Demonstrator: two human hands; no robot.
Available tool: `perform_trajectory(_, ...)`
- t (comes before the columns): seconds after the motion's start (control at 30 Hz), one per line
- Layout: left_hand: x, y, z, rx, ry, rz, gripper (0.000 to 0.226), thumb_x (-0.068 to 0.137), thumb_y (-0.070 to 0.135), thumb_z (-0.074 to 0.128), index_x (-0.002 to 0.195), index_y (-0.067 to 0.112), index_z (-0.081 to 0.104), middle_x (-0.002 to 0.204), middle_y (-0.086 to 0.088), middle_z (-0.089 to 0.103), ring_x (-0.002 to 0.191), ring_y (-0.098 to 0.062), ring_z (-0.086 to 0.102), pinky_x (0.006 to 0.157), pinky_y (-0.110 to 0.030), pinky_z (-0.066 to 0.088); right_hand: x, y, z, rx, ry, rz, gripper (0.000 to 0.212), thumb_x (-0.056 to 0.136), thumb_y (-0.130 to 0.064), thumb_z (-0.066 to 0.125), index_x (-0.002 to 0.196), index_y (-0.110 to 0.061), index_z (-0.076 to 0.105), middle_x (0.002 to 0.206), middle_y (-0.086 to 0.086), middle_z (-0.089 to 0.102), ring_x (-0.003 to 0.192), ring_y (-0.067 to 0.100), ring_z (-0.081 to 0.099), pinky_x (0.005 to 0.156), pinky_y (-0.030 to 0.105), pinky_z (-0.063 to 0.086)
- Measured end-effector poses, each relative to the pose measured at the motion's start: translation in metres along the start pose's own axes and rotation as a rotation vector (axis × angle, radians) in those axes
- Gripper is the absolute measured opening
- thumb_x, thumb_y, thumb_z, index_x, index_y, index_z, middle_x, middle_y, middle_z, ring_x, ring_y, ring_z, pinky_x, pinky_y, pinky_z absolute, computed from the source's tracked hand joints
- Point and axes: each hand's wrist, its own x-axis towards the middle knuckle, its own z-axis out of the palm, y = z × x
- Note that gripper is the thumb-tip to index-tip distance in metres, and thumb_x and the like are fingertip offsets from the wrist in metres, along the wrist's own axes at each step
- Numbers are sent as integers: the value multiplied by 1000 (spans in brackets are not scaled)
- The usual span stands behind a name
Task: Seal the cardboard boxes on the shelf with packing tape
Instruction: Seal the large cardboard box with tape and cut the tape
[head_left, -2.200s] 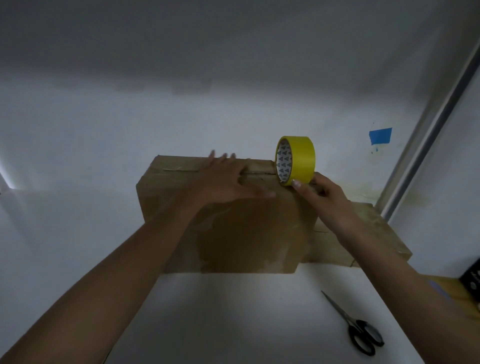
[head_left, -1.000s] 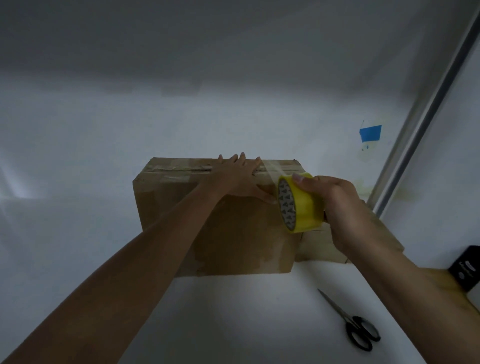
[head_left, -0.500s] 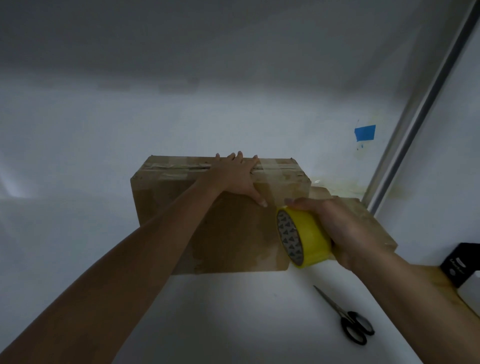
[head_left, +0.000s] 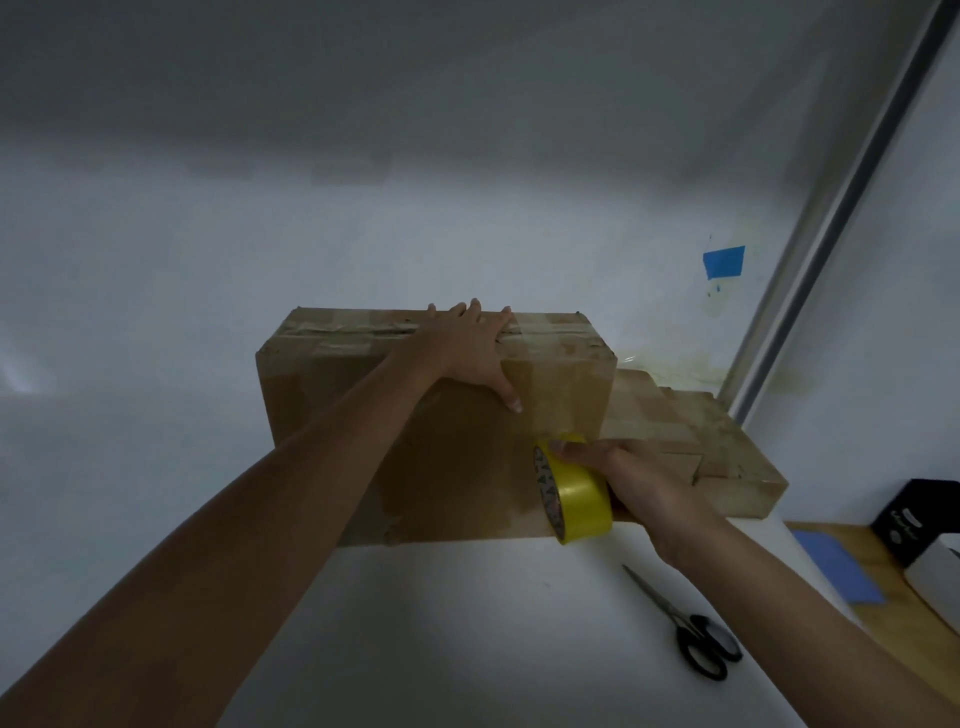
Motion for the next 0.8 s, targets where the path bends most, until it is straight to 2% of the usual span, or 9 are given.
perform_trajectory(0.1, -2, 0, 0, 4, 3, -1, 138, 56, 79, 75, 158, 33, -7, 166, -13, -5, 153, -30, -4, 120, -59, -5, 8, 11, 1, 52, -43, 7, 34, 84, -34, 71, 108, -10, 67, 95, 9, 74, 75, 20, 73, 63, 28, 57)
perform_trajectory(0.17, -3, 1, 0, 7, 6, -2, 137, 57, 78, 75, 158, 33, -7, 166, -13, -5, 153, -30, -4, 120, -59, -4, 12, 17, 2, 78, -57, -1, 26, 86, -31, 70, 100, -10, 70, 89, 6, 75, 71, 16, 72, 59, 22, 54)
perform_trajectory(0.23, -4, 1, 0, 10, 10, -1, 136, 58, 77, 75, 158, 33, -7, 166, -13, -4, 153, -30, -3, 121, -58, -4, 19, 23, 4, 75, -54, -21, 22, 88, -33, 67, 93, -12, 71, 86, 6, 75, 73, 15, 72, 65, 22, 55)
perform_trajectory(0.33, -6, 2, 0, 15, 19, 2, 135, 59, 78, 74, 158, 32, -6, 166, -14, -4, 153, -30, -3, 121, -59, -3, 35, 34, 6, 113, 9, -27, 31, 95, -42, 56, 103, -15, 68, 94, 6, 74, 86, 22, 71, 85, 35, 56)
perform_trajectory(0.4, -6, 2, 0, 19, 29, 4, 135, 59, 78, 74, 158, 32, -6, 166, -14, -4, 153, -30, -2, 121, -59, -2, 44, 38, 4, 178, 53, -11, 28, 100, -32, 48, 100, -10, 65, 87, 8, 66, 81, 23, 65, 80, 38, 52)
perform_trajectory(0.5, -7, 2, 1, 17, 35, 8, 135, 59, 79, 74, 158, 33, -5, 166, -14, -3, 153, -30, -2, 121, -59, -2, 50, 42, -2, 141, 61, -57, 23, 93, -1, 45, 95, -7, 67, 83, 14, 65, 78, 26, 63, 71, 38, 52)
perform_trajectory(0.57, -7, 2, 1, 19, 41, 9, 134, 59, 79, 73, 158, 33, -5, 166, -13, -3, 153, -30, -1, 121, -58, -2, 55, 47, -5, 89, 82, -115, 27, 88, 10, 48, 98, -9, 64, 89, 14, 68, 82, 28, 65, 78, 44, 53)
perform_trajectory(0.63, -7, 2, 1, 23, 46, 9, 134, 59, 80, 73, 158, 33, -5, 166, -13, -3, 153, -30, -1, 121, -58, -1, 62, 53, -7, 4, 124, -207, 24, 88, 9, 57, 99, -12, 60, 90, 10, 65, 82, 25, 63, 83, 44, 50)
perform_trajectory(0.8, -7, 1, 3, 9, 56, 8, 136, 57, 80, 73, 158, 33, -3, 166, -13, -2, 153, -29, 0, 121, -59, -1, 78, 65, -9, -360, 360, -569, 44, 75, -2, 75, 109, -19, 55, 108, 8, 51, 89, 24, 57, 72, 30, 51)
